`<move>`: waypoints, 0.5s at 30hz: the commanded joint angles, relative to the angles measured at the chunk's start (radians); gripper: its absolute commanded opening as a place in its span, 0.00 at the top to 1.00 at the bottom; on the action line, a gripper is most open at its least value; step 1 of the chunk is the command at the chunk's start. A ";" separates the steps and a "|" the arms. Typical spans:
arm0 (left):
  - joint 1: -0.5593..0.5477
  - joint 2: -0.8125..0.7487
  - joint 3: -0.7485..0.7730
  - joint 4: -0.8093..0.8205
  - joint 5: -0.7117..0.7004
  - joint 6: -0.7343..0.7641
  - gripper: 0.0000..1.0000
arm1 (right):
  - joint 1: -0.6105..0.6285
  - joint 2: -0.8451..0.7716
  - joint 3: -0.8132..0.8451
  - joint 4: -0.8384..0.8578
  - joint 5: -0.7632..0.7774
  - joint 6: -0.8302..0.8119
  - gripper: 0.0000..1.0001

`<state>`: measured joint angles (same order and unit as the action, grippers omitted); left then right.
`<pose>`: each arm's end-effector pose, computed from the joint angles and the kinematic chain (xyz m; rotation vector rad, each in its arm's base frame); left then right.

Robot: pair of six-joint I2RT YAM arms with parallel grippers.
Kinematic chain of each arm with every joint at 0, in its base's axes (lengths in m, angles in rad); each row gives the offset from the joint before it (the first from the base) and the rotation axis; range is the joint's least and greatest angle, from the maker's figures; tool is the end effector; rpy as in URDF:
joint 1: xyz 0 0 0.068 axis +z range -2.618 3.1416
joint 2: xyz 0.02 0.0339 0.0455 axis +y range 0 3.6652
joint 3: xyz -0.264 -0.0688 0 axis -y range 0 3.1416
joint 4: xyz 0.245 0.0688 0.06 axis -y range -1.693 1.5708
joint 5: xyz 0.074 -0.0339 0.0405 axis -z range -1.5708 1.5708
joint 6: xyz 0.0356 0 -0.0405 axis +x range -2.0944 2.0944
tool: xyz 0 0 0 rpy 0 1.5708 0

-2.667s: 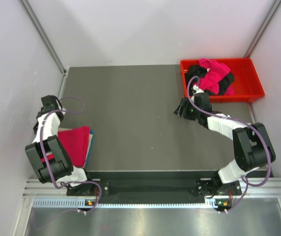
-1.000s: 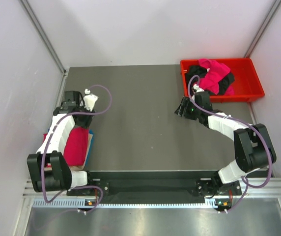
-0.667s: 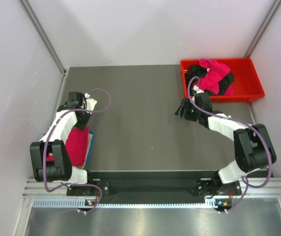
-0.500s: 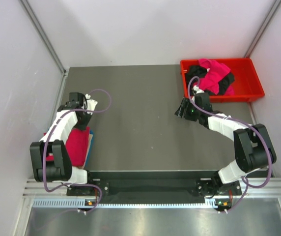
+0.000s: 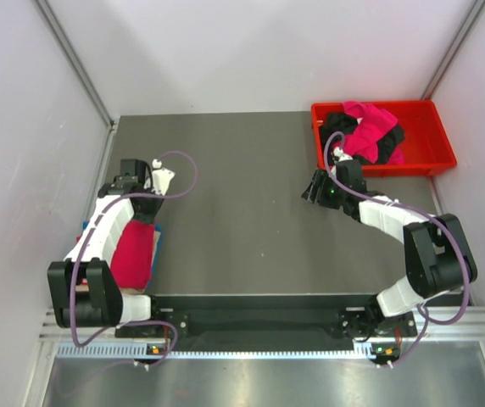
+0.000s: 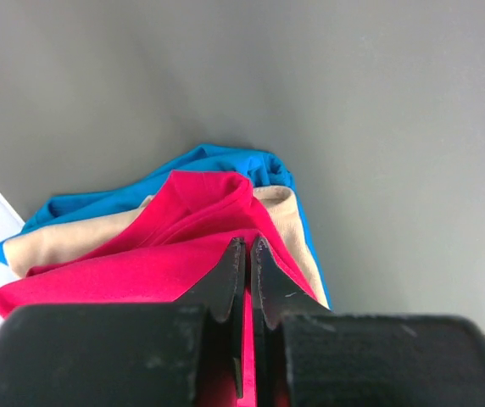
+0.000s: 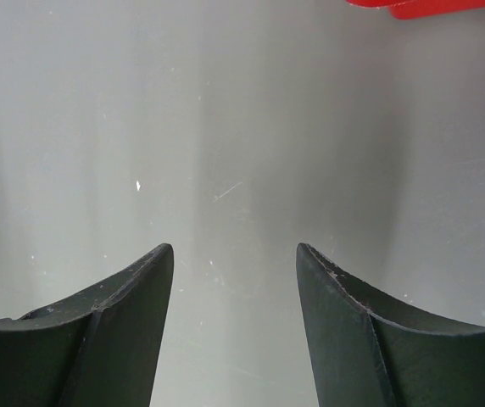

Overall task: Fold and stack the t-shirts
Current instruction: Neatly place the folded tshirt to the corner

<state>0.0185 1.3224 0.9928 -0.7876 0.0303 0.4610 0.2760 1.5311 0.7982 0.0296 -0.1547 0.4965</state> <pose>0.2543 0.0036 0.2484 0.5999 2.6242 0.1079 0.3016 0.0911 0.1874 0.1732 2.3253 0.5739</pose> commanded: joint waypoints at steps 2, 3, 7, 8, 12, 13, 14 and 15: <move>-0.003 0.038 -0.022 0.042 -0.021 -0.009 1.00 | -0.017 -0.048 0.004 0.018 0.004 -0.019 0.40; -0.003 0.053 -0.025 0.054 -0.021 -0.008 0.99 | -0.017 -0.048 0.006 0.015 0.003 -0.019 0.40; -0.003 0.064 0.003 0.027 -0.035 -0.024 0.50 | -0.017 -0.049 0.012 0.013 0.001 -0.019 0.40; -0.003 0.058 0.035 0.015 0.006 -0.030 0.39 | -0.015 -0.049 0.010 0.013 0.001 -0.019 0.40; 0.011 -0.053 0.138 -0.038 0.098 -0.062 0.06 | -0.017 -0.045 0.009 0.012 -0.002 -0.018 0.40; 0.033 -0.083 0.150 -0.024 0.095 -0.067 0.01 | -0.017 -0.045 0.007 0.012 -0.002 -0.019 0.40; 0.046 -0.106 0.155 -0.009 0.085 -0.067 0.01 | -0.017 -0.043 0.009 0.012 -0.002 -0.021 0.40; 0.061 -0.151 0.149 0.007 0.065 -0.064 0.01 | -0.017 -0.042 0.009 0.012 -0.003 -0.021 0.40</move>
<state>0.0399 1.3071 1.0821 -0.8124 0.0772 0.4164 0.2749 1.5234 0.7982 0.0280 -0.1551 0.4900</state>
